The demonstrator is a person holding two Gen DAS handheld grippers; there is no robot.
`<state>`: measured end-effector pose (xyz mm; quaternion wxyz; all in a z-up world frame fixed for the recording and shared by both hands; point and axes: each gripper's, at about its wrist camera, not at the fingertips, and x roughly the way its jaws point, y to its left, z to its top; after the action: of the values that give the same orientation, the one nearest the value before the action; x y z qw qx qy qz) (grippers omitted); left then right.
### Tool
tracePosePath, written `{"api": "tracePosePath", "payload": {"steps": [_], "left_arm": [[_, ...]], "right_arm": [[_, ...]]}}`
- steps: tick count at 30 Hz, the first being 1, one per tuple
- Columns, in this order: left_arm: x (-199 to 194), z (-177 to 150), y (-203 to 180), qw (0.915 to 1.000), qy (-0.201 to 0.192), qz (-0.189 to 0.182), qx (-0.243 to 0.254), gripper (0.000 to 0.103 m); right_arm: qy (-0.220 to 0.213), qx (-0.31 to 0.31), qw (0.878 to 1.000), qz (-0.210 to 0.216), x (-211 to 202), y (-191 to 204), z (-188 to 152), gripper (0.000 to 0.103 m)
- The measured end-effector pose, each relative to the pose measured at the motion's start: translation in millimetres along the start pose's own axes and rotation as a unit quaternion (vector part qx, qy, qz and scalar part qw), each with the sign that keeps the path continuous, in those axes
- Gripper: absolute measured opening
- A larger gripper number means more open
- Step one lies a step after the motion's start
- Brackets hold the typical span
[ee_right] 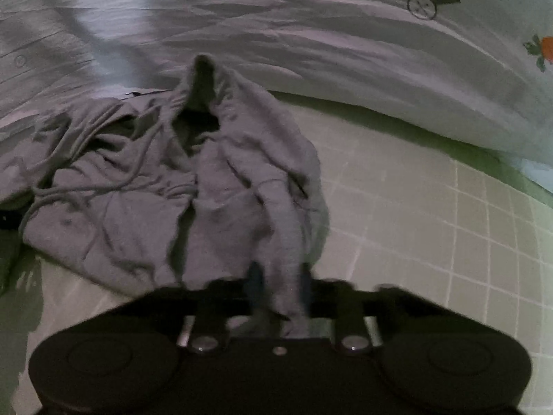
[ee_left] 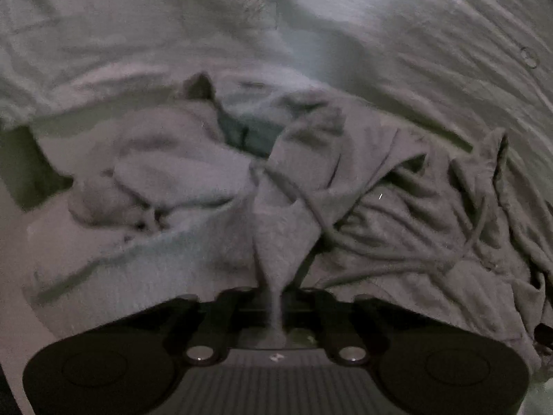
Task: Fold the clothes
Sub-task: 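Lift the sweatshirt with both grippers and carry it onto the green mat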
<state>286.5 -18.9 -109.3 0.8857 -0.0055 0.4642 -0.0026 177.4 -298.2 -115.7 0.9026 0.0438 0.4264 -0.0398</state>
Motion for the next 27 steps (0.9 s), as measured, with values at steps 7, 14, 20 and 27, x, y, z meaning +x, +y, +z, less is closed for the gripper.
{"api": "tracePosePath", "payload": {"steps": [7, 14, 20, 27], "left_arm": [[-36, -26, -14, 0.9998, -0.001, -0.019, 0.006, 0.004], [-87, -77, -52, 0.9975, 0.013, -0.048, 0.049, 0.004], [-130, -134, -116, 0.9891, 0.037, -0.103, 0.099, 0.004], [-172, -203, -221, 0.9625, 0.083, -0.212, 0.147, 0.004]], "right_arm": [[-0.008, 0.021, 0.998, -0.057, -33, -42, -34, 0.006], [-0.023, 0.034, 0.994, -0.105, -101, -97, -97, 0.006], [-0.016, 0.071, 0.986, -0.152, -153, -168, -147, 0.006], [0.001, 0.057, 0.969, -0.241, -206, -288, -189, 0.006]]}}
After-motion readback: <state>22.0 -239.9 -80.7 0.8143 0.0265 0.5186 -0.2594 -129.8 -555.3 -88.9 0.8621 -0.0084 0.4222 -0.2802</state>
